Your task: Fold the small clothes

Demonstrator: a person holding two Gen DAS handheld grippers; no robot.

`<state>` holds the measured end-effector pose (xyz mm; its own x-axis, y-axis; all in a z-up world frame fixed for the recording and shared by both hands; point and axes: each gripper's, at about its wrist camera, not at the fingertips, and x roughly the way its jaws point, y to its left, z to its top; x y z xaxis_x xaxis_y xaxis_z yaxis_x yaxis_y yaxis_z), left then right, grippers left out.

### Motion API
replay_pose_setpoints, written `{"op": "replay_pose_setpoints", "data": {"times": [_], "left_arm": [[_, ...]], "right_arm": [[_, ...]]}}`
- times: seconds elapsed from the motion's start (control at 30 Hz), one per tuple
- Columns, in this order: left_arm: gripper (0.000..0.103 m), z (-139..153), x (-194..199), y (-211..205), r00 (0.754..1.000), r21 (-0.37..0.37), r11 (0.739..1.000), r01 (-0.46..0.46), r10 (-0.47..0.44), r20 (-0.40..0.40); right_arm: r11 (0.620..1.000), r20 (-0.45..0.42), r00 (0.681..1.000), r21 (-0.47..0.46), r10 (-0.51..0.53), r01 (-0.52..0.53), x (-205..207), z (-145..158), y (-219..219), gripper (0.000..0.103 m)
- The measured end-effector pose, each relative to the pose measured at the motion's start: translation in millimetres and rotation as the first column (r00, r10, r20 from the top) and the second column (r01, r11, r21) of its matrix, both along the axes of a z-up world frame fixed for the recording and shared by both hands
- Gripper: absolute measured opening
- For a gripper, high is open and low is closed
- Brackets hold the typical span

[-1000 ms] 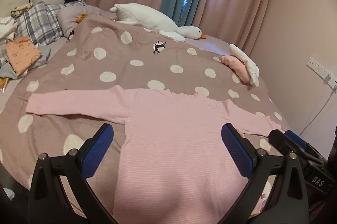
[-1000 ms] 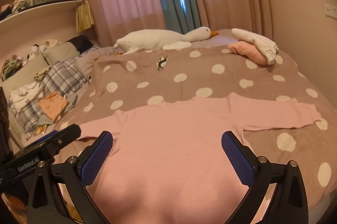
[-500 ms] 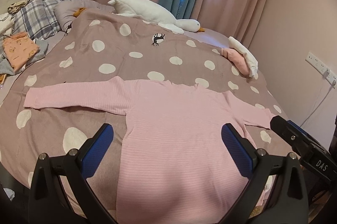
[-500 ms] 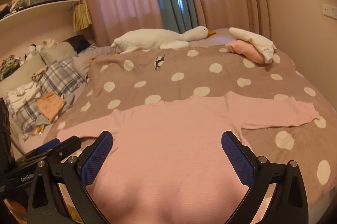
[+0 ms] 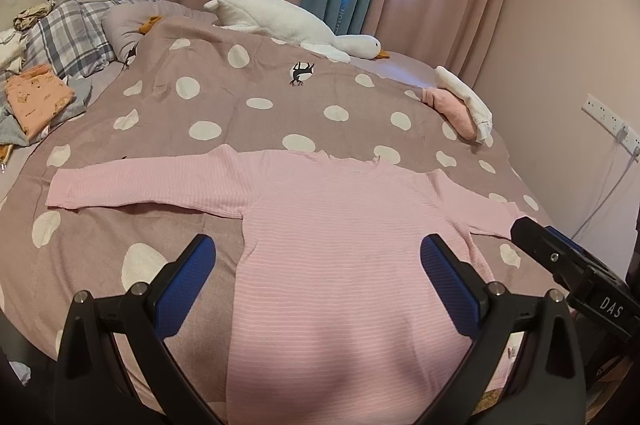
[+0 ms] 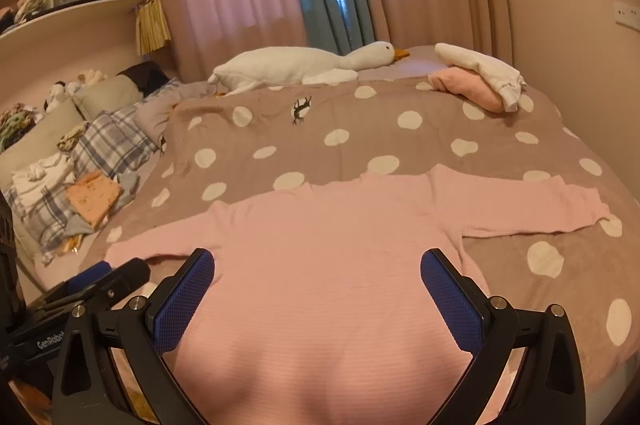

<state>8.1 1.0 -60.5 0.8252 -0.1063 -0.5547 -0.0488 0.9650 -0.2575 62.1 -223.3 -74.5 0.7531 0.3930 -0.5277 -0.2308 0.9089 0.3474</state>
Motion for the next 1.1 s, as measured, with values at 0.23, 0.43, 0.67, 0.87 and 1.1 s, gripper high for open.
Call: {"op": "replay_pose_setpoints", "data": {"times": [0.23,0.43,0.67,0.87,1.1], "left_arm": [[0.103,-4,4,0,1.0,-0.011,1.0,0.004,-0.004,-0.018],[0.103,-5,6,-2,1.0,-0.012,1.0,0.009,-0.009,-0.024],[0.103,-3,11,-5,0.999,-0.015,1.0,0.013,-0.014,-0.044],[0.102,20,11,-14,0.999,-0.012,0.999,0.041,-0.041,-0.032],[0.103,41,7,-23,0.996,0.008,0.996,0.089,-0.089,-0.025]], "right_arm": [[1.0,-0.001,1.0,-0.002,-0.002,0.002,-1,-1,0,0.102],[1.0,-0.004,1.0,-0.003,-0.003,0.003,-2,-1,3,0.102],[1.0,-0.006,1.0,0.004,-0.004,0.004,-5,-2,5,0.102],[1.0,-0.003,1.0,0.024,0.001,-0.001,-12,11,3,0.102],[1.0,0.001,1.0,0.028,0.002,-0.002,-16,31,-7,0.102]]}}
